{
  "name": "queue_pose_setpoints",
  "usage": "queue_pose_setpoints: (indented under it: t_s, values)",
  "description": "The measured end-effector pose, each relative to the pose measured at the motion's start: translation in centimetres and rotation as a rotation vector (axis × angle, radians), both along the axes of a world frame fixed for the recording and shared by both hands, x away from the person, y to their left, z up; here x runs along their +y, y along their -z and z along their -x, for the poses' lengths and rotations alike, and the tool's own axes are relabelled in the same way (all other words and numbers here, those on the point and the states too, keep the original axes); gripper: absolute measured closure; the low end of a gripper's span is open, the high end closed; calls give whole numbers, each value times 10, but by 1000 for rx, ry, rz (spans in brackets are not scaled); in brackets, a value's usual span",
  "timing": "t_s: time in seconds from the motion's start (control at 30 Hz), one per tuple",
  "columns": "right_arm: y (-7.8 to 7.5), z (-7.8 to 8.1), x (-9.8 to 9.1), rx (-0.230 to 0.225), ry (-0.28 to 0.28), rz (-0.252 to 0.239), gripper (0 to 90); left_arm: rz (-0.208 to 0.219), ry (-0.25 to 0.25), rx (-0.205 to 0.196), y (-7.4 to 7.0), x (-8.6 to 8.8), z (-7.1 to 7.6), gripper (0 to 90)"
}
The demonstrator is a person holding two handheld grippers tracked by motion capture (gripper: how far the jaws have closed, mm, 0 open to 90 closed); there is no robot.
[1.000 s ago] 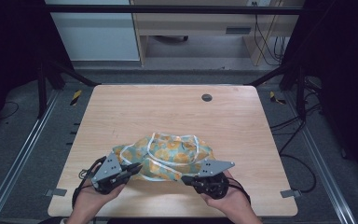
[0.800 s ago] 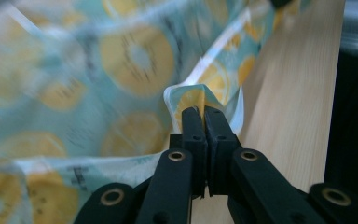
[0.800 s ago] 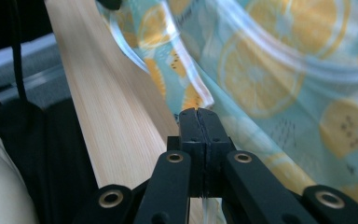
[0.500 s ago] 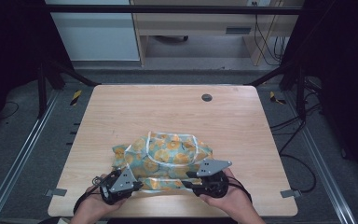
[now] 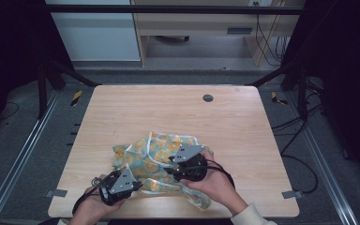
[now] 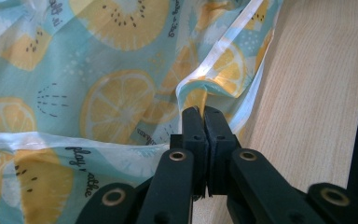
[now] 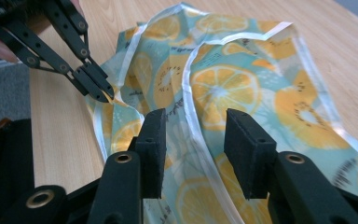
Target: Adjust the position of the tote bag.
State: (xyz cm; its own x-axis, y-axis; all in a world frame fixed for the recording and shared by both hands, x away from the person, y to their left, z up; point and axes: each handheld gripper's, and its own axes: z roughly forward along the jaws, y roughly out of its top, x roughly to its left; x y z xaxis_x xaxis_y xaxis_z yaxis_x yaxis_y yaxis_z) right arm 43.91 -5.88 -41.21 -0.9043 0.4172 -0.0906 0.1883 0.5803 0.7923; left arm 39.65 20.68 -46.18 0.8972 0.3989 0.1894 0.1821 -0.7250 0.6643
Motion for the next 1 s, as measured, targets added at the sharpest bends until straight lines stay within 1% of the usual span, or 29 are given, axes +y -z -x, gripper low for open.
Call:
queue_pose_setpoints:
  t_s: [0.13, 0.27, 0.37, 0.4, 0.47, 0.53, 0.63, 0.7, 0.73, 0.77, 0.83, 0.93, 1.0]
  values:
    - [6, -1, 6, 1, -14, 26, 620, 4, 1, -5, -1, 0, 1, 892]
    - [13, -1, 7, 15, -21, 46, 655, 6, 1, -6, -2, 1, 1, 893]
    - [19, 1, 8, 23, -32, 71, 677, 6, -1, -10, -2, 1, 1, 895]
    - [20, 1, 8, 25, -34, 80, 708, 6, -2, -11, -2, 1, 1, 895]
    - [23, 2, 6, 41, -41, 93, 823, 7, -4, -11, -2, 2, 1, 895]
    - [22, 2, 5, 40, -45, 97, 875, 8, -3, -13, -3, 2, 1, 895]
    - [12, 1, 3, 28, -42, 79, 891, 13, -5, -17, -3, 2, 1, 896]
    - [0, 0, 1, 10, -34, 55, 893, 13, -14, -37, -5, 1, 1, 896]
    - [-8, -3, -1, -7, -24, 50, 894, 14, -16, -42, -5, 1, 1, 896]
    - [-11, -4, -2, -15, -19, 47, 895, 22, -22, -59, -7, 1, 2, 896]
    - [-26, -12, -6, -45, -2, 30, 897, 37, -29, -72, -9, 0, 3, 897]
    - [-42, -23, -11, -60, 22, 0, 897, 43, -29, -95, -12, 0, 4, 899]
    - [-53, -33, -15, -64, 42, -32, 898, 45, -28, -102, -12, 0, 4, 900]
